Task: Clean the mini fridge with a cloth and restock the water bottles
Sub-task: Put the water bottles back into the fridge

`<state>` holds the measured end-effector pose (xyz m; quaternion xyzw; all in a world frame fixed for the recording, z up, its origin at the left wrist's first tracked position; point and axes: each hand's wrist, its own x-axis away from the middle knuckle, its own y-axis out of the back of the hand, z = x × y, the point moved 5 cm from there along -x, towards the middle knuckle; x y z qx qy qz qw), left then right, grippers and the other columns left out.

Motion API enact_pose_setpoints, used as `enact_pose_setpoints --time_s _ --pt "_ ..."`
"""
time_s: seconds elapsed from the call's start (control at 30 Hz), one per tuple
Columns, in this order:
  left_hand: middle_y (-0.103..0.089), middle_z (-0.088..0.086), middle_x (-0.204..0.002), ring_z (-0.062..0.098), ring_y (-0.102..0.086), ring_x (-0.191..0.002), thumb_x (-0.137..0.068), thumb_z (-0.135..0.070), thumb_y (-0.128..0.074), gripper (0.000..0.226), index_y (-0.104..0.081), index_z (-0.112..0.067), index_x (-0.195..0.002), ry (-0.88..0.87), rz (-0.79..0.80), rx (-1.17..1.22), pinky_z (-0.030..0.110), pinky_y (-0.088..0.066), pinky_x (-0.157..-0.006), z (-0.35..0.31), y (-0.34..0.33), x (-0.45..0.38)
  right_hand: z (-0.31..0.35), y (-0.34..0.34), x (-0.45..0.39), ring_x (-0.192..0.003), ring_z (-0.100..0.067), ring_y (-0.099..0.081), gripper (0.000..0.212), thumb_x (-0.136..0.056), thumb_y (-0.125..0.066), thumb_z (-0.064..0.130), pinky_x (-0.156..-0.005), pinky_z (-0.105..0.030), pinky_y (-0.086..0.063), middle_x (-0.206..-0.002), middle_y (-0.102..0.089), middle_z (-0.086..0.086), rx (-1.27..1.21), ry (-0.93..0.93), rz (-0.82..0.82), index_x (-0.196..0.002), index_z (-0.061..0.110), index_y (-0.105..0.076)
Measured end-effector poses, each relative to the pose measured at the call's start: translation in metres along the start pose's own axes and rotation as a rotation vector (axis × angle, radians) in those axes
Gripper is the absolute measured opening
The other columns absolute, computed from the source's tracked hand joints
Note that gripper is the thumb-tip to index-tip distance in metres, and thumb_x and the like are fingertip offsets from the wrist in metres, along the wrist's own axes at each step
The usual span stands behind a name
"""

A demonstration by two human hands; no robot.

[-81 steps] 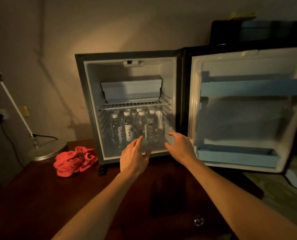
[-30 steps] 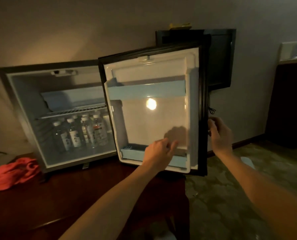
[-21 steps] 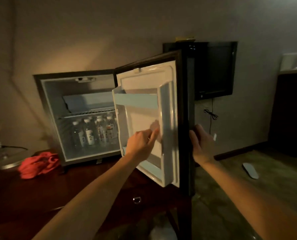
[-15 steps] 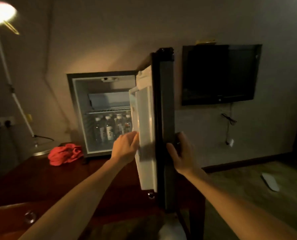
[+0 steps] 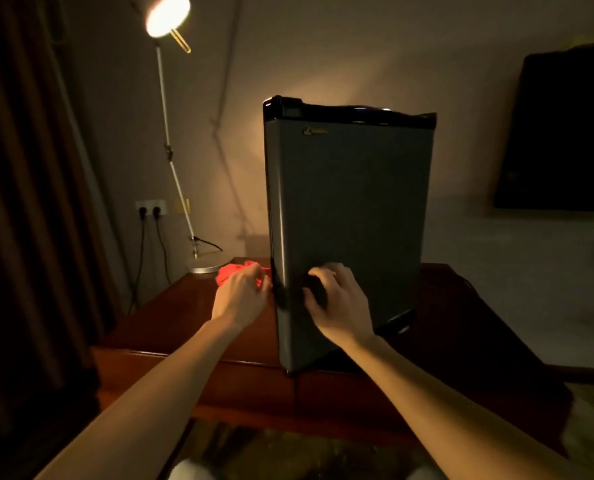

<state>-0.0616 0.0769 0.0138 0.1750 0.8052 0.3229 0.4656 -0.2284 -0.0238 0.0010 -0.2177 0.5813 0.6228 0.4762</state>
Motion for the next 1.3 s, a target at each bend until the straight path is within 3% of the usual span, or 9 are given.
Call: enact_pose_setpoints --time_s 0.1,0.27,0.37,0.5,0.77,0.97,1.13,1.3 --pt "-0.064 -0.003 -0.105 0.018 -0.064 -0.093 -0.095 -0.028 -0.055 0.014 -0.056 -0.022 -0.107 -0.001 -0.024 0.025 0.034 -0.052 -0.073 0.025 -0.001 0.001 -0.014 -0.031 -0.011 -0.118 -0.013 -0.048 0.040 -0.093 -0.054 0.041 -0.092 -0.031 -0.049 -0.129 -0.050 0.003 0.062 -0.057 0.146 -0.130 0.027 -0.050" --pt "-0.052 -0.002 -0.129 0.015 -0.055 -0.112 -0.093 -0.026 -0.058 0.036 -0.049 -0.021 -0.127 -0.142 -0.028 -0.009 0.029 -0.055 -0.078 0.032 -0.016 -0.009 -0.035 -0.059 -0.026 -0.129 -0.022 -0.040 0.050 -0.091 -0.054 0.038 -0.101 -0.042 -0.044 -0.139 -0.040 0.000 0.123 -0.188 0.319 -0.139 0.030 -0.040" --pt "-0.042 0.003 -0.145 0.022 -0.047 -0.128 -0.089 -0.028 -0.059 0.053 -0.044 -0.020 -0.139 -0.239 0.114 -0.134 0.035 -0.050 -0.096 0.029 -0.044 -0.022 -0.047 -0.076 -0.038 -0.133 -0.026 -0.032 0.055 -0.090 -0.056 0.041 -0.103 -0.047 -0.041 -0.144 -0.031 -0.001 0.162 -0.278 0.403 -0.139 0.036 -0.033" --pt "-0.017 0.003 -0.161 0.022 -0.026 -0.145 -0.084 -0.034 -0.060 0.072 -0.032 -0.021 -0.149 -0.302 0.287 -0.232 0.038 -0.032 -0.114 0.022 -0.089 -0.043 -0.066 -0.093 -0.055 -0.140 -0.031 -0.021 0.061 -0.093 -0.054 0.040 -0.105 -0.050 -0.037 -0.154 -0.020 -0.006 0.252 -0.331 0.422 -0.148 0.035 -0.028" --pt "0.006 0.008 -0.164 0.021 -0.009 -0.151 -0.088 -0.039 -0.055 0.084 -0.011 -0.018 -0.156 -0.250 0.415 -0.232 0.038 -0.015 -0.122 0.028 -0.167 -0.079 -0.103 -0.131 -0.075 -0.143 -0.040 -0.004 0.067 -0.095 -0.047 0.046 -0.109 -0.061 -0.030 -0.158 0.003 -0.005 0.427 -0.331 0.505 -0.150 0.045 -0.010" --pt "0.023 0.010 -0.161 0.024 0.000 -0.152 -0.086 -0.043 -0.055 0.087 -0.009 -0.019 -0.156 -0.299 0.402 -0.235 0.041 -0.014 -0.122 0.041 -0.189 -0.071 -0.103 -0.145 -0.073 -0.143 -0.044 0.000 0.066 -0.097 -0.040 0.048 -0.107 -0.071 -0.018 -0.158 0.003 -0.011 0.460 -0.321 0.474 -0.149 0.048 0.000" --pt "0.005 0.007 -0.165 0.019 -0.016 -0.150 -0.087 -0.039 -0.054 0.076 -0.022 -0.015 -0.152 -0.299 0.358 -0.247 0.039 -0.018 -0.121 0.040 -0.169 -0.076 -0.098 -0.141 -0.071 -0.144 -0.042 -0.003 0.066 -0.096 -0.041 0.047 -0.111 -0.065 -0.021 -0.158 0.002 -0.010 0.459 -0.312 0.463 -0.150 0.045 -0.003" --pt "-0.020 0.003 -0.162 0.019 -0.026 -0.146 -0.086 -0.039 -0.060 0.075 -0.029 -0.016 -0.150 -0.263 0.313 -0.222 0.038 -0.019 -0.120 0.025 -0.130 -0.076 -0.089 -0.112 -0.070 -0.143 -0.035 -0.014 0.061 -0.097 -0.043 0.046 -0.110 -0.058 -0.028 -0.156 -0.017 -0.010 0.403 -0.321 0.465 -0.150 0.041 -0.012"
